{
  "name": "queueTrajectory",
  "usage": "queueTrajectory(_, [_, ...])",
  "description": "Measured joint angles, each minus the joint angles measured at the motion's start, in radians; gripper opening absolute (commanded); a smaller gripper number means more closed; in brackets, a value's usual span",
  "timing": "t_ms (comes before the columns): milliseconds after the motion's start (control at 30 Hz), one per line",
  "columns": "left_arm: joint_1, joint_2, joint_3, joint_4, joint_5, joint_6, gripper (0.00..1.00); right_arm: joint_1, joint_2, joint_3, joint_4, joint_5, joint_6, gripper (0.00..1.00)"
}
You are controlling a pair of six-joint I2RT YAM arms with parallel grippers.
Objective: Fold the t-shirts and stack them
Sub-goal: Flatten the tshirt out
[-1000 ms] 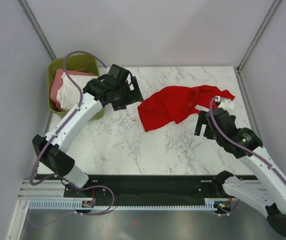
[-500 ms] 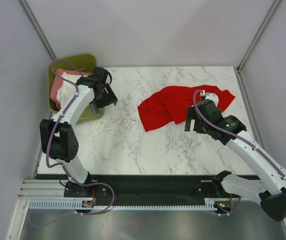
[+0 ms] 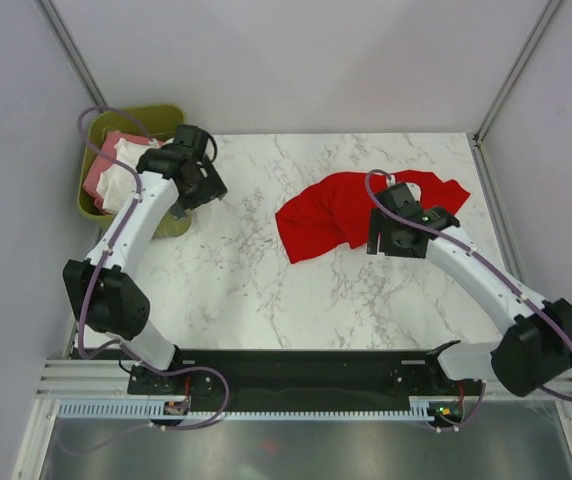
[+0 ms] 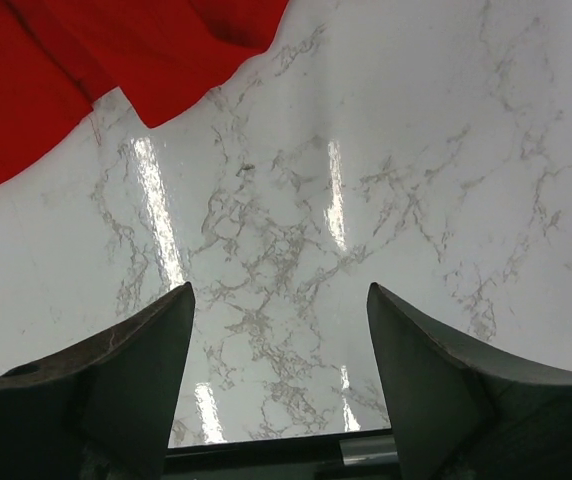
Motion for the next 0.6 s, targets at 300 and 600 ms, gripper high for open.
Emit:
queueTrajectory(300, [-0.373, -0.116, -0.057, 0.067, 0.072, 0.01, 0.88, -0.083, 0.329, 0.157, 0.117, -0.118, -0.068, 0.68])
queueTrajectory(600, [-0.446, -0.006, -0.105, 0.156, 0.153, 0.008, 0.88, -0.116, 0.542, 0.201, 0.255, -0.232, -0.057, 0.82])
